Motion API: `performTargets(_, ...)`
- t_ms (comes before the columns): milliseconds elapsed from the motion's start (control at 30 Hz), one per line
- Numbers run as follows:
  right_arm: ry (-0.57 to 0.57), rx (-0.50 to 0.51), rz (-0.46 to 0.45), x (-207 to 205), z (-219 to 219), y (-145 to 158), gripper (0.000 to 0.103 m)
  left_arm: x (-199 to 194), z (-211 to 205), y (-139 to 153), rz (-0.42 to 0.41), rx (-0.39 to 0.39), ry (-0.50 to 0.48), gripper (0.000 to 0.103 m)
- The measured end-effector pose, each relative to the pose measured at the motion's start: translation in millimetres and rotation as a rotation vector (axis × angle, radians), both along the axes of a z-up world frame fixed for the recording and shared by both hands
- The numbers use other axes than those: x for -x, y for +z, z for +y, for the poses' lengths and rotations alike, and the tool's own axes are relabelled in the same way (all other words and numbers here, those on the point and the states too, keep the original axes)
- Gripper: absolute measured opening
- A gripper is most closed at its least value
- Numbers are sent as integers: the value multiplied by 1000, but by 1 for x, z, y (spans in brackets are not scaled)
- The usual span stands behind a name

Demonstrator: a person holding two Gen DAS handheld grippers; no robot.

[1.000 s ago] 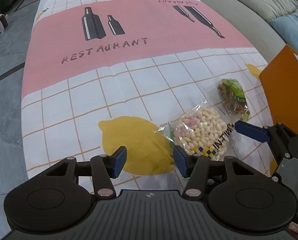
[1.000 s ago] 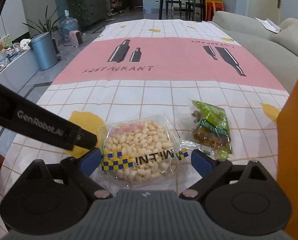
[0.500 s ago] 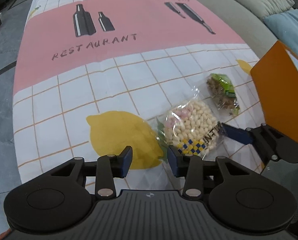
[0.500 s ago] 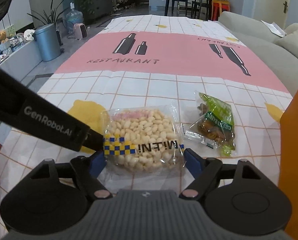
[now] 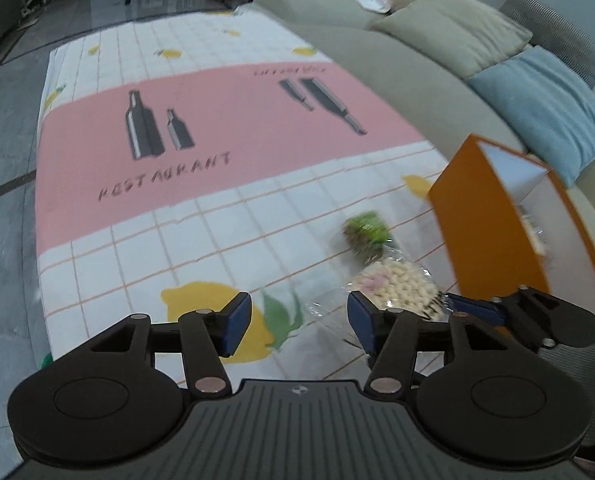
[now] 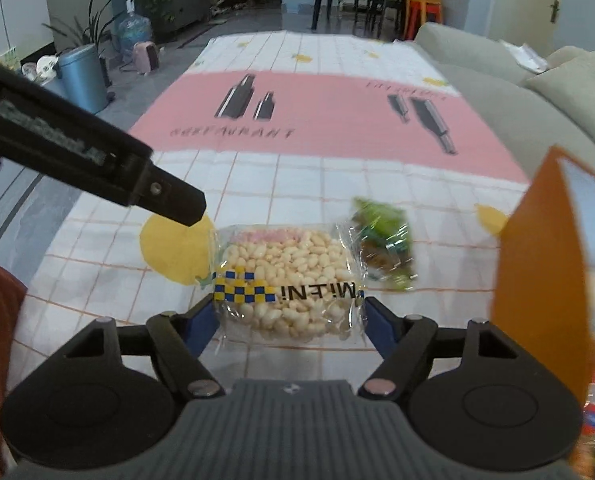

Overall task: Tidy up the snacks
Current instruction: 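Close the right tool on the clear MINI peanut bag and lift it, then lower the peanut bag into the orange box with the right tool while the left tool grasps the green pack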

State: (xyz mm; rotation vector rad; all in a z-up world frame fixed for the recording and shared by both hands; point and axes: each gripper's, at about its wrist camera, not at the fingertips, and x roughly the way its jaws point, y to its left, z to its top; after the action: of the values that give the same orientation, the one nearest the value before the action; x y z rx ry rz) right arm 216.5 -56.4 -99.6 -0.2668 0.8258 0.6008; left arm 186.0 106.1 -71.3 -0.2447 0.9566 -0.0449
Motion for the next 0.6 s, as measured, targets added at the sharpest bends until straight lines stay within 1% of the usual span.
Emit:
performTargets(67,-23,-15,-21,6,-11,13,74,-1,-5,6,-11,2,-7,66)
performTargets(167,-78,-14,-59,15,-32,29,74,-5,-18,12,-25,-18,-37,66)
performTargets(333,-232,-33,-105,16,-74,52,74,-17,-47,14,-32,-34,-94,67)
performTargets(467,-359,-39,-136,6,-103,60,74,-35,-70,7,-28,-46,-107,70)
performTargets(600,-448,-21,-126,-10,-126,56,74,-59,-83,-5,-9,-47,-99,70)
